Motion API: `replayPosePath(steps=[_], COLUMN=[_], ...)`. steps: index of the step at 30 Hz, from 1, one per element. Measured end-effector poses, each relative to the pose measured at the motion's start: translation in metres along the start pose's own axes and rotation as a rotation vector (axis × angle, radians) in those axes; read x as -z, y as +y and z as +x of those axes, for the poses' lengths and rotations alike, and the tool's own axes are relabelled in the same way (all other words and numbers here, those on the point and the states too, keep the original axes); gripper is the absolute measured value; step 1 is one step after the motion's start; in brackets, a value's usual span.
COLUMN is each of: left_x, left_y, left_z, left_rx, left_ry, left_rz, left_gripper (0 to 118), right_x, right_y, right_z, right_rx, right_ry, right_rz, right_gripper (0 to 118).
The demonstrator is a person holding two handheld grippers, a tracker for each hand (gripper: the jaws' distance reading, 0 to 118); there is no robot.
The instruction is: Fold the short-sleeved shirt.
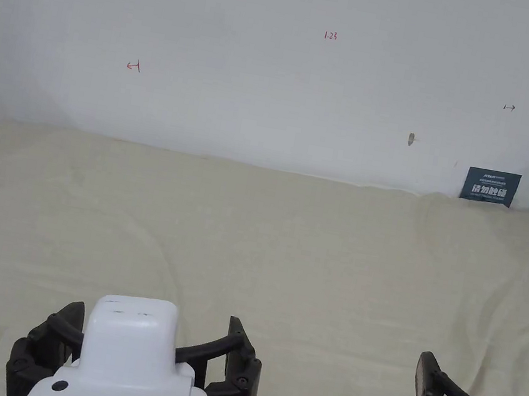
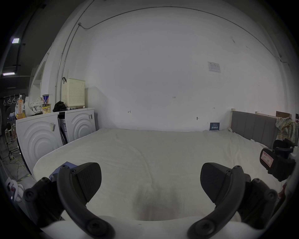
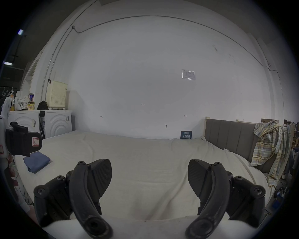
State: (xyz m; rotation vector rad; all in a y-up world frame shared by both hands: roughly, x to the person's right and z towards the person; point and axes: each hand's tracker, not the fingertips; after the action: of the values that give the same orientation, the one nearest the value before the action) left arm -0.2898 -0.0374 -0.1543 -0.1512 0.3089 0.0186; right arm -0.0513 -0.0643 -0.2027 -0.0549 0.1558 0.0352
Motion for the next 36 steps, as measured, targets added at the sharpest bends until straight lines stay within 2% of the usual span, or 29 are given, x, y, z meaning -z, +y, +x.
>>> replayPosePath(steps=[13, 18, 36], left_x=[0.005, 0.005, -0.001], left_y=[0.0, 0.008, 0.005], left_z=[-0.004, -0.011, -0.005], left_rx=[-0.002, -0.049, 0.016], left_ry=[0.009, -0.05, -0.022], left_rz=[-0.014, -0.079, -0.003], left_gripper=[118, 118, 118], right_x=[0.002, 0.003, 0.003], right_y=[0.001, 0.001, 0.002], right_z=[-0.001, -0.001, -0.003], right_rx=[0.002, 0.001, -0.011], right_ry=[0.002, 0.005, 0.017], right_rz=[0.0, -0.003, -0.006], right_gripper=[99, 99, 99])
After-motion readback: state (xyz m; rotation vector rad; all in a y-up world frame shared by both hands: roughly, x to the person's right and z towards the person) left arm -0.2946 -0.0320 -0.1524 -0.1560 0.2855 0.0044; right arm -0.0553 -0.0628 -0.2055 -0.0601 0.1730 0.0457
